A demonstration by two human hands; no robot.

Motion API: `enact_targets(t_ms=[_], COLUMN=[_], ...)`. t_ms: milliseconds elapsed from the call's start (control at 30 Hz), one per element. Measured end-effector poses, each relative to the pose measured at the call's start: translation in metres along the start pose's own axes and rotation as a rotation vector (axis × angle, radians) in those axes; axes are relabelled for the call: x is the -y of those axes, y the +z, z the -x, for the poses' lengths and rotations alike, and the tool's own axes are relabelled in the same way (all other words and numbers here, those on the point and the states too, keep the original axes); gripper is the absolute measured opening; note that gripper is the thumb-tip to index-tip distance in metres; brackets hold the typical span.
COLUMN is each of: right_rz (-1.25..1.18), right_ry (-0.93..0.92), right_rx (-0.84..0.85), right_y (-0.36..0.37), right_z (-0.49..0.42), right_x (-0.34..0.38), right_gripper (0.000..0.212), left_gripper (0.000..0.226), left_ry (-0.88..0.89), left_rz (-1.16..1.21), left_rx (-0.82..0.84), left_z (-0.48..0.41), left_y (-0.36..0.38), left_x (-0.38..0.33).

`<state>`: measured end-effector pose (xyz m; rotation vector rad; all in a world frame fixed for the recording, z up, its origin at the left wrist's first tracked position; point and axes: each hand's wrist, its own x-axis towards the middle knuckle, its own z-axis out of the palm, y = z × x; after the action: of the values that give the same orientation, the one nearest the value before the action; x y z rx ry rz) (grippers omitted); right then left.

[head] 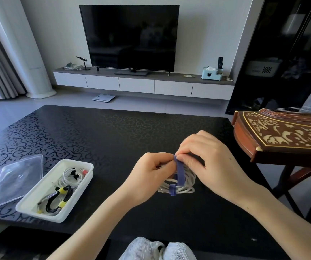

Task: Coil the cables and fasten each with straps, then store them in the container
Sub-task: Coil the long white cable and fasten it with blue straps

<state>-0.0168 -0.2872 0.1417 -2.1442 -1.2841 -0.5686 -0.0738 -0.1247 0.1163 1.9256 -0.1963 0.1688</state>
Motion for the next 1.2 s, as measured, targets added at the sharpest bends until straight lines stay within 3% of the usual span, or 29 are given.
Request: enact_targets(t_ms=[167, 233, 333, 433, 567, 667, 867, 1067, 1200], right_rz=[0.045, -0.005, -0.17, -0.308, -0.397, -0.461, -0.436, -0.526, -0.6], right_ry=[0.028, 0.136, 0.338, 0.415, 0.369, 0.35, 0.307, 0.26, 0.287], right_rx=[-0.164, -0.194, -0.142, -0.086, -0.236, -0.315, -0.279, -0.225, -0.178], right_y=[-0.007, -0.009, -0.005, -0.002, -0.001, 0.007, 0.031, 0.032, 0.03], right_z=[-0.013, -0.018, -0.025, -0.031, -0.028, -0.014, 0.006, 0.012, 0.009], right_x=[0.007, 0.007, 0.004, 0.007, 0.019, 0.029, 0.027, 0.023, 0.019], right_gripper=[0.024, 0.017, 0.013, 0.014, 0.014, 0.021, 0.015, 0.032, 0.017], left_gripper=[0.03, 0.035, 0.053, 0.05, 0.035, 0.04, 0.031, 0.053, 0.037], left_ry=[-0.018, 0.035, 0.135, 0.159, 0.044, -0.008, -0.035, -0.007, -0.063], left_rz=[0.036, 0.052, 0.032, 0.081, 0.261, 0.276, 0.349, 0.302, 0.239], left_rx=[0.002, -0.002, 0.023, -0.028, -0.181, -0.263, -0.318, -0.3, -0.266], left_z=[0.012, 0.018, 0.021, 0.02, 0.014, 0.012, 0.01, 0.009, 0.008], left_y=[0.013, 0.017, 0.022, 0.026, 0.023, 0.025, 0.026, 0.018, 0.012], left_x=[0.012, 0.015, 0.015, 0.009, 0.004, 0.003, -0.003, -0.004, -0.002])
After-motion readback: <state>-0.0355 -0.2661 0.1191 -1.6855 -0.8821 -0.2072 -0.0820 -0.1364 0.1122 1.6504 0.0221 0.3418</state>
